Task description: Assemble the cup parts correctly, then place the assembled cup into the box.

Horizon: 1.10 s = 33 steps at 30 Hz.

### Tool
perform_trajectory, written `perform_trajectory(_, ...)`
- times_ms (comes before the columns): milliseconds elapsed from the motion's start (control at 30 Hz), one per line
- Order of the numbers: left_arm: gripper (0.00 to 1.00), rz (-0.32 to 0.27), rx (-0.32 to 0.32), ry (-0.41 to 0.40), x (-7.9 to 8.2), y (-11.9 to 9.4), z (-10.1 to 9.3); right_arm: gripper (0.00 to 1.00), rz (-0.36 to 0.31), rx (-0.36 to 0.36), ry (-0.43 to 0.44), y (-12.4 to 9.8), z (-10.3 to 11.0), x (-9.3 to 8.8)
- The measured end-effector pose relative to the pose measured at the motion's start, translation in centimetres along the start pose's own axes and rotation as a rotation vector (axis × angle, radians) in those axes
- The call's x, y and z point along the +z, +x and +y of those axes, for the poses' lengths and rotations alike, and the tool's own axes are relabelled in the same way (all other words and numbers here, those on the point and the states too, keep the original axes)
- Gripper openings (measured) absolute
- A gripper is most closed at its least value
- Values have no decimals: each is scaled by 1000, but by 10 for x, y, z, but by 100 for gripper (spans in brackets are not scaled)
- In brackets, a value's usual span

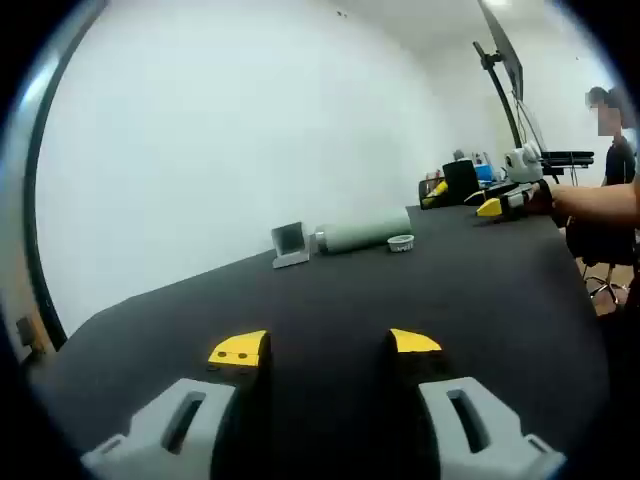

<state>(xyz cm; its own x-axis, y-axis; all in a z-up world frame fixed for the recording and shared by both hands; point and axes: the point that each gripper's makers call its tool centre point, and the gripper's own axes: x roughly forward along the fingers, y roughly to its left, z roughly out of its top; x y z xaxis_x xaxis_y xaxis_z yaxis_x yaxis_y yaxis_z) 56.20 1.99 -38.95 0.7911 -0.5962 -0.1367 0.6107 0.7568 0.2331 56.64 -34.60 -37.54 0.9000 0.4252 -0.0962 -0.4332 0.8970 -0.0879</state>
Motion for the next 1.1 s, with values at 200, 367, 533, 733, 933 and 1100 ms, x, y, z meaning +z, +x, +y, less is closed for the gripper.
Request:
perform_trajectory(200, 43, 0, 0, 1, 1, 0, -1, 58, -2, 1, 8, 0, 0, 0)
perform_trajectory(367, 43, -1, 0, 2, 0, 0, -1, 61, 16, 82, 175, 4, 10, 6)
perform_trajectory(533, 43, -2, -2, 3, 0, 0, 0, 60, 88, 164, 183, 24, 21, 46)
perform_trajectory(733, 44, -4, -3, 4, 0, 0, 1, 59, 380, 278, -87, 83, 27, 82)
perform_trajectory(933, 45, -5, -5, 2, 0, 0, 1, 55, 678, 379, -204, 146, 51, 104)
perform_trajectory(1100, 45, -6, -8, -2, 0, 0, 2, 51, 939, 394, -305, 176, 66, 88)
